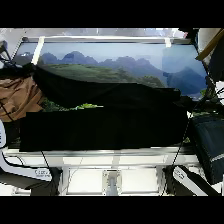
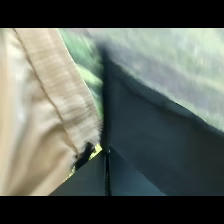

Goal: Fold the clothes and pants, and hang the long-sleeved shirts on hangers.

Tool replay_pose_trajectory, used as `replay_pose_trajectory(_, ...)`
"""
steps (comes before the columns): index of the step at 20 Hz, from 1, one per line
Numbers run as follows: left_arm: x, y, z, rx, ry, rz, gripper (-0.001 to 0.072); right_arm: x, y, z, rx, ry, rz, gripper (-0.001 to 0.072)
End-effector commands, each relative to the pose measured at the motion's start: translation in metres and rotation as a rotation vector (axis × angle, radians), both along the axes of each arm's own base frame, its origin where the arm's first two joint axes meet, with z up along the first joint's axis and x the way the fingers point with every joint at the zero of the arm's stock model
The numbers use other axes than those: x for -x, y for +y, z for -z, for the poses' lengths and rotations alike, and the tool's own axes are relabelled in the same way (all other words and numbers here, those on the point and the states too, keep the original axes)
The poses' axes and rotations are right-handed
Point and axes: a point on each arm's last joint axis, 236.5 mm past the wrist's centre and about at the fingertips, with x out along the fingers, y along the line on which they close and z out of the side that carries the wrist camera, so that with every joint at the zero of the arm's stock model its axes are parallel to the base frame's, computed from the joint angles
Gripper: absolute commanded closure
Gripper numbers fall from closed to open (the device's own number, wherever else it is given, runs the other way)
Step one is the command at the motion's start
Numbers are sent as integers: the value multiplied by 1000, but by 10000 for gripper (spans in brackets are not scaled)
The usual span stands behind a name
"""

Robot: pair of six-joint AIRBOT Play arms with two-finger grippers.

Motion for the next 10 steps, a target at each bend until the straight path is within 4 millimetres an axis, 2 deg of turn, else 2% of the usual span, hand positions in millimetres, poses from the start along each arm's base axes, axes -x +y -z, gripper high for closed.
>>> replay_pose_trajectory(1,11,25,-44,-31,-65,-68,699,0,0,0,-1,0,0,325)
replay_pose_trajectory(2,21,31,-43,-46,-33,-80,699,0,0,0,-1,0,0,325)
replay_pose_trajectory(5,51,50,-18,-140,136,-95,699,0,0,0,-1,0,0,325)
replay_pose_trajectory(7,47,53,-12,-159,143,-97,699,-1,0,0,-1,-2,2,325)
replay_pose_trajectory(10,20,62,-7,-145,59,-152,699,-3,1,0,5,-8,-1,325)
